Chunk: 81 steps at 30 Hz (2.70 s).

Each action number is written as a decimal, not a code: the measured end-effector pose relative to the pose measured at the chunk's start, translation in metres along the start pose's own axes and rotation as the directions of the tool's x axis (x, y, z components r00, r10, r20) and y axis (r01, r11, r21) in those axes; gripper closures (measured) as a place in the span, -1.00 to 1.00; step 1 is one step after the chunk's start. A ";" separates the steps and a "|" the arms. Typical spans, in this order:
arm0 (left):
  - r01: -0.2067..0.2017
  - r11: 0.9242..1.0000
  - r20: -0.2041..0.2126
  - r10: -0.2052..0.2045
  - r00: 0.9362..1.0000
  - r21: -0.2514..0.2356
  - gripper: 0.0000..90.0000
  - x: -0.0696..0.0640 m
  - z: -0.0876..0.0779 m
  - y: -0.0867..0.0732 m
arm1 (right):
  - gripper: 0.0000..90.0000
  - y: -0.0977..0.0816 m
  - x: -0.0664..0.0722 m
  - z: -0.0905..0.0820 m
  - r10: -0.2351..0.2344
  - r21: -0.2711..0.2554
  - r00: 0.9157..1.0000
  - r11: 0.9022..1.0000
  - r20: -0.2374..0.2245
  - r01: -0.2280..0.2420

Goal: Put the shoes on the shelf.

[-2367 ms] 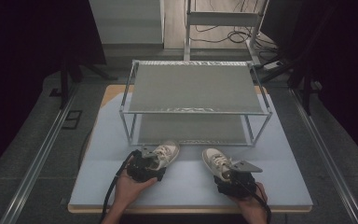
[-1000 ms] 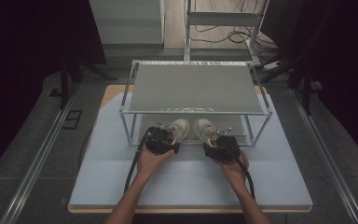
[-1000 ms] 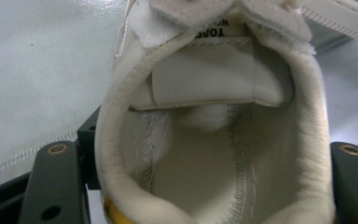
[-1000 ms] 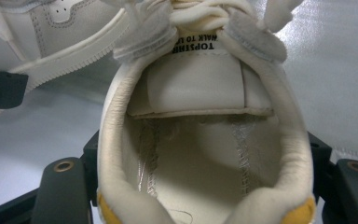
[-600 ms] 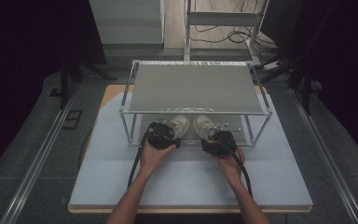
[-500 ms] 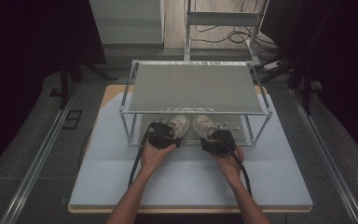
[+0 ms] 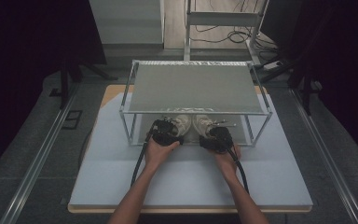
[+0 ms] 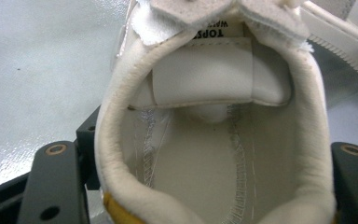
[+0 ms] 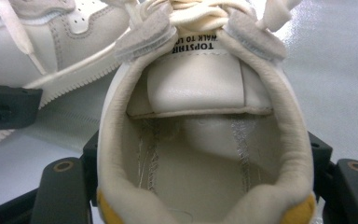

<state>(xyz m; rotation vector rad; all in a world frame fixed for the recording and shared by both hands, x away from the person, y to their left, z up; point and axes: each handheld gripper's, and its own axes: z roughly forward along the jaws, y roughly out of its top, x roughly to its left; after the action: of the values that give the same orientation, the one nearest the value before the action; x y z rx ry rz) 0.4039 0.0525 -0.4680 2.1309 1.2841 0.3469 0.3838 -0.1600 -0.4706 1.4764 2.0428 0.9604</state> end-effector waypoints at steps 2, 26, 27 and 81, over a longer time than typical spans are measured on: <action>-0.048 0.999 -0.029 0.048 0.998 0.004 -0.35 0.003 0.001 0.002 | -0.36 0.001 0.001 0.002 0.002 0.002 1.000 1.000 0.000 -0.002; 0.097 0.993 0.057 -0.093 0.994 -0.069 -0.60 -0.001 -0.012 -0.014 | -0.50 -0.003 -0.001 -0.009 0.004 -0.019 1.000 1.000 -0.012 -0.005; 0.061 0.996 0.062 -0.057 0.996 -0.067 -0.60 0.001 -0.016 -0.017 | -0.49 -0.004 -0.001 -0.014 0.016 -0.024 1.000 1.000 -0.011 -0.016; 0.139 0.980 0.078 -0.129 0.989 -0.140 0.87 0.006 -0.015 -0.045 | 0.88 -0.027 -0.020 -0.023 -0.017 -0.044 0.998 0.999 -0.066 0.014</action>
<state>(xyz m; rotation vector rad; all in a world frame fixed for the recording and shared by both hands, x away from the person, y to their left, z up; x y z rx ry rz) 0.3678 0.0784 -0.4855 1.9084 1.3139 0.2984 0.3570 -0.1903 -0.4764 1.4225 2.0630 1.0544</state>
